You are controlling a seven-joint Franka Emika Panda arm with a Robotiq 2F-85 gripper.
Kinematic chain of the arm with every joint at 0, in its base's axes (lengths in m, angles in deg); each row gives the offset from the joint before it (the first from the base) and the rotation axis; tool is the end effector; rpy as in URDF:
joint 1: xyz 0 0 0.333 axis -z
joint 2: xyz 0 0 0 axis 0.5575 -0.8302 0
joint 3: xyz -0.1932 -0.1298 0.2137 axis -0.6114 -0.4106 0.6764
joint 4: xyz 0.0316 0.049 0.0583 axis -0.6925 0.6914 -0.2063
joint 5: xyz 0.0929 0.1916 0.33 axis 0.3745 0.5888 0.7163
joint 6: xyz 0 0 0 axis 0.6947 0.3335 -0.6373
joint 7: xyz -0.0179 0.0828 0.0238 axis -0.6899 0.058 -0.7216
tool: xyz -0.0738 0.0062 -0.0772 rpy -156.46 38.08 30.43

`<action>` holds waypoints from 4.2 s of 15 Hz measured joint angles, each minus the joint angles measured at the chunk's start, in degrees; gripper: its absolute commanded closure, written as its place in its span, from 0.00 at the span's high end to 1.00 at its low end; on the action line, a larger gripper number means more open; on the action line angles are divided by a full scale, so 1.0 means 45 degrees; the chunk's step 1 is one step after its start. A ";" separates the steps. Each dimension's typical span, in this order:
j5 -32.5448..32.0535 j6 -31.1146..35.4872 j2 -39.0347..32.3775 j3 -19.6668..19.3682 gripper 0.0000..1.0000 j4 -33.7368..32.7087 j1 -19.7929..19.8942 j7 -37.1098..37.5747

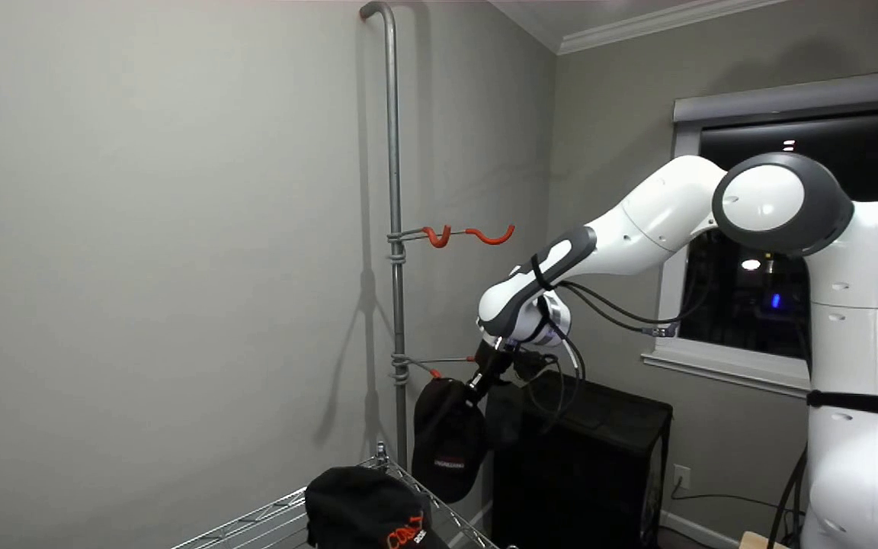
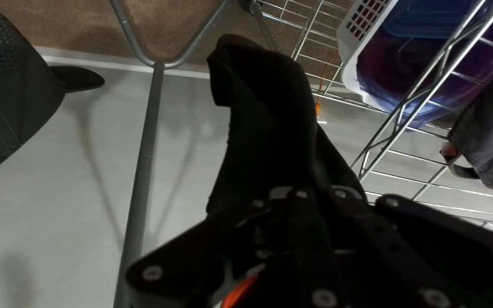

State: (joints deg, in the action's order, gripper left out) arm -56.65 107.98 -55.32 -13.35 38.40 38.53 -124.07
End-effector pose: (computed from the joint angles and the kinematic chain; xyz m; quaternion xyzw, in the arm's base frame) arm 0.5628 -0.0277 0.3358 -0.9739 -0.1268 -0.1647 0.0913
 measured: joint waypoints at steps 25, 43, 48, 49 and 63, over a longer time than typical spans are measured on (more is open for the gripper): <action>-0.3434 -0.5515 0.8056 0.0162 0.01 0.1530 -0.2175 0.4136; -0.4642 -0.8108 0.4969 0.3423 0.01 -0.1631 -0.4357 0.8752; -0.5080 -0.8291 0.2484 0.3181 0.01 -0.3234 -0.4227 0.9116; -0.5097 -0.8341 0.2074 0.3090 0.01 -0.3560 -0.4227 0.9116; -0.7448 -0.8306 -0.0030 0.2759 0.79 -0.5544 -0.4792 1.0295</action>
State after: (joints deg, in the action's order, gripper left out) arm -90.17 70.60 -55.45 -0.93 13.45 16.96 -77.74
